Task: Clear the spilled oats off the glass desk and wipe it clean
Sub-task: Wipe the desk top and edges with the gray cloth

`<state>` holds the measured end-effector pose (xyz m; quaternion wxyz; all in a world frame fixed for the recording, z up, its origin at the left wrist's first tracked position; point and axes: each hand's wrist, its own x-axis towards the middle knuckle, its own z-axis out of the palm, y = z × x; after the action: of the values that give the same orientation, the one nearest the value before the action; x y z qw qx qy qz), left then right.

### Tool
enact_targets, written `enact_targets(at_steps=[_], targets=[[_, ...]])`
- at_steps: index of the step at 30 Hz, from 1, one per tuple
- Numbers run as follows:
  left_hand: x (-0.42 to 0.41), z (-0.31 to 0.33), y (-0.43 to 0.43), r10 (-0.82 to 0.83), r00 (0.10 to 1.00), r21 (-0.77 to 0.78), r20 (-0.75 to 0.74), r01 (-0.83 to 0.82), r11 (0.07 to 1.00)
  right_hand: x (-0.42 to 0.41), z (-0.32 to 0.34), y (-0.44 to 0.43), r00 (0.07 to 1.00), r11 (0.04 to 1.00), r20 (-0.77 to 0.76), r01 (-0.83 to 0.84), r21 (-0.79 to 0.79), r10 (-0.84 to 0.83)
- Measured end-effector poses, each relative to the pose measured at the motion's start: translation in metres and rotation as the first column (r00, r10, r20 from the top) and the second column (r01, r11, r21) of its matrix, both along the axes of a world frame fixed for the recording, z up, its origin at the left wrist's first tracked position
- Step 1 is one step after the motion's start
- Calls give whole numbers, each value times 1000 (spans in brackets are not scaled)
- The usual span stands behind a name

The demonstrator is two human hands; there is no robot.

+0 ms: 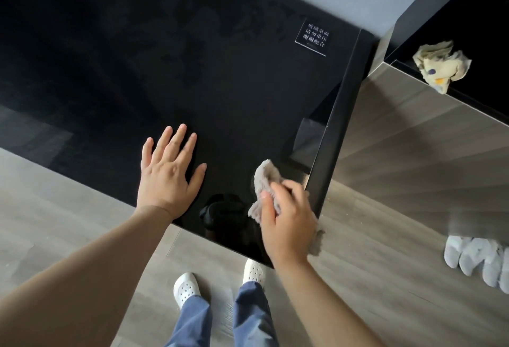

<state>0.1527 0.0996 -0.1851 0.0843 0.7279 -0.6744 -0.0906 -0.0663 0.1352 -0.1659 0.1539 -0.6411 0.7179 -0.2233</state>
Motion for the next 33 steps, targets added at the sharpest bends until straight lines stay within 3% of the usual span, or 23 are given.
enact_targets(at_steps=[5, 9, 11, 15, 18, 24, 33], targets=[[0, 1, -1, -10, 1000, 22, 0, 10, 1000, 12, 6, 62, 980, 986, 116, -167, 20, 163], [7, 12, -3, -45, 998, 73, -53, 49, 996, 9, 21, 73, 909, 942, 371, -277, 192, 191], [16, 23, -8, -92, 993, 123, -69, 100, 987, 7, 38, 59, 915, 966, 377, -212, 148, 143], [29, 44, -16, -130, 978, 233, -163, 166, 958, -1, 63, 11, 937, 994, 334, 89, 64, -106], [30, 54, -20, -85, 965, 198, -247, 137, 971, -12, 71, -25, 925, 977, 314, 206, 52, -212], [18, 49, -76, -151, 961, 123, -232, 183, 975, -37, 66, -101, 938, 973, 272, 231, -18, -217], [4, 18, -185, -152, 986, 118, -73, 160, 980, -75, 43, -261, 937, 963, 269, 255, -83, -225]])
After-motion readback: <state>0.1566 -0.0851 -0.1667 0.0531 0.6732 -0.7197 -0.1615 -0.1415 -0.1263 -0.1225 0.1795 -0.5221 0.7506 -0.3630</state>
